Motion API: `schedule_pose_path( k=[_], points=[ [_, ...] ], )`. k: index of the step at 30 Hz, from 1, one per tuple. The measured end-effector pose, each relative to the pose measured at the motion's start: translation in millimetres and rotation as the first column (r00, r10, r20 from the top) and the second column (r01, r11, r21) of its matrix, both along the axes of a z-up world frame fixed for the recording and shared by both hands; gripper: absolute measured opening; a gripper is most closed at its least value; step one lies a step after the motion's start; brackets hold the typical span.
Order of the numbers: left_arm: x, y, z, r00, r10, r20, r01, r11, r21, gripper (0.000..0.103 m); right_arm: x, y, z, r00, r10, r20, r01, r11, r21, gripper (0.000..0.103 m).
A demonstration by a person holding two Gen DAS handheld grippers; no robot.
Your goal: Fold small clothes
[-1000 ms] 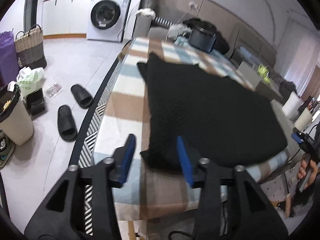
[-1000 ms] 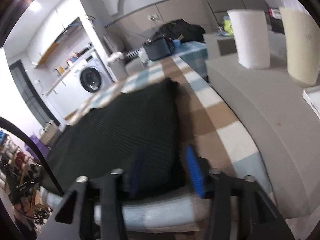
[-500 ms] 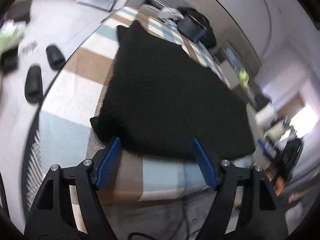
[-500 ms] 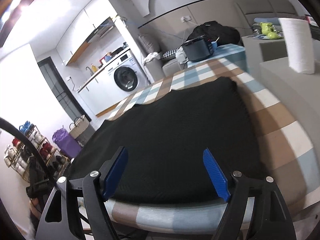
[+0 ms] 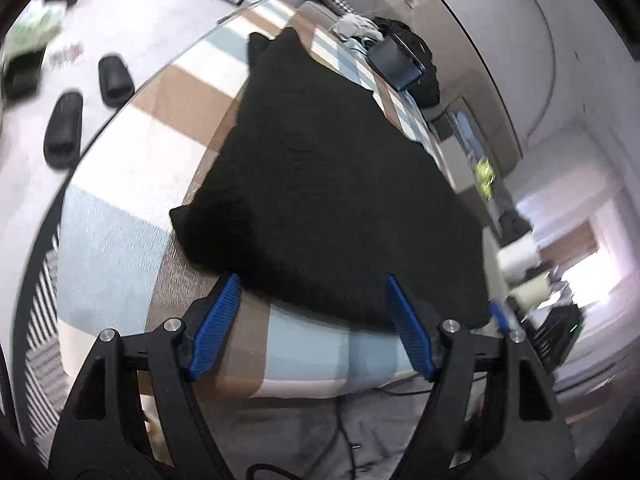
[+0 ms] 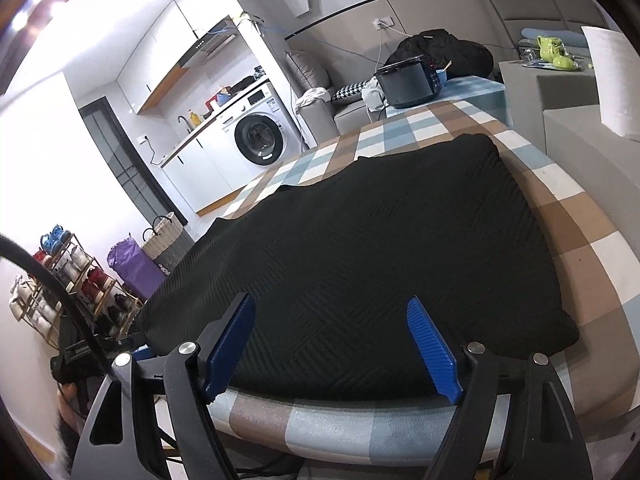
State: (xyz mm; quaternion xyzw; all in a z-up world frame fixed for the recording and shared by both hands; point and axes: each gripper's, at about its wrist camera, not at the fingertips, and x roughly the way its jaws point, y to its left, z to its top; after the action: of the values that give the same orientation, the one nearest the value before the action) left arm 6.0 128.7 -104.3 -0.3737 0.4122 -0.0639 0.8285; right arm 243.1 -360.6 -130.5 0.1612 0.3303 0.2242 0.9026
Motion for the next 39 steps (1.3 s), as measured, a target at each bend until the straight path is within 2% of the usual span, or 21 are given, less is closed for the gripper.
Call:
schedule_pose_path(
  k=[2, 8, 12, 14, 15, 17, 18, 19, 21, 24, 31, 39],
  points=[
    [1, 5, -2, 1.0, 0.019, 0.008, -0.019, 0.999, -0.04, 0.071, 4, 1, -2, 1.0, 0.013, -0.023, -0.012, 1.0, 0.009, 0.082],
    [0, 11, -7, 0.984, 0.172, 0.051, -0.168, 0.983, -0.069, 0.071, 5, 9, -5, 0.999, 0.033, -0.033, -0.033, 0.999, 0.006, 0.082],
    [3, 2, -4, 0.963, 0.26, 0.077, -0.262, 0.965, 0.018, 0.071, 9, 11, -7, 0.998, 0.047, -0.051, -0.046, 0.999, 0.012, 0.082],
    [11, -5, -2, 0.954, 0.289, 0.077, -0.295, 0.952, 0.078, 0.065, 10, 12, -6, 0.997, 0.051, -0.052, -0.05, 0.999, 0.01, 0.082],
    [16, -10, -1, 0.951, 0.303, 0.066, -0.309, 0.944, 0.119, 0.059, 11, 12, -6, 0.997, 0.053, -0.048, -0.052, 0.999, 0.006, 0.082],
    [25, -16, 1, 0.951, 0.304, 0.061, -0.31, 0.938, 0.153, 0.046, 12, 13, -6, 0.998, 0.053, -0.046, -0.053, 0.999, -0.001, 0.082],
    [29, -18, 0, 0.95, 0.306, 0.061, -0.312, 0.936, 0.166, 0.032, 13, 13, -6, 0.997, 0.054, -0.048, -0.054, 0.999, -0.001, 0.082],
    [34, -20, 0, 0.951, 0.302, 0.065, -0.309, 0.936, 0.169, 0.024, 15, 14, -7, 0.997, 0.056, -0.052, -0.056, 0.998, -0.001, 0.082],
    [39, -22, 0, 0.953, 0.295, 0.075, -0.304, 0.936, 0.18, 0.019, 17, 13, -10, 0.996, 0.056, -0.063, -0.057, 0.998, -0.01, 0.082],
    [38, -27, 7, 0.957, 0.265, 0.114, -0.285, 0.93, 0.234, 0.017, 22, 11, -15, 0.996, 0.037, -0.078, -0.04, 0.998, -0.042, 0.082],
    [34, -24, 8, 0.961, 0.248, 0.12, -0.271, 0.929, 0.253, 0.016, 32, 1, -30, 0.99, 0.002, -0.141, -0.011, 0.998, -0.06, 0.082],
    [41, -51, 59, 0.955, 0.143, 0.261, -0.242, 0.882, 0.404, 0.014, 31, -13, -26, 0.99, 0.002, -0.139, -0.005, 1.0, -0.025, 0.083]
  ],
)
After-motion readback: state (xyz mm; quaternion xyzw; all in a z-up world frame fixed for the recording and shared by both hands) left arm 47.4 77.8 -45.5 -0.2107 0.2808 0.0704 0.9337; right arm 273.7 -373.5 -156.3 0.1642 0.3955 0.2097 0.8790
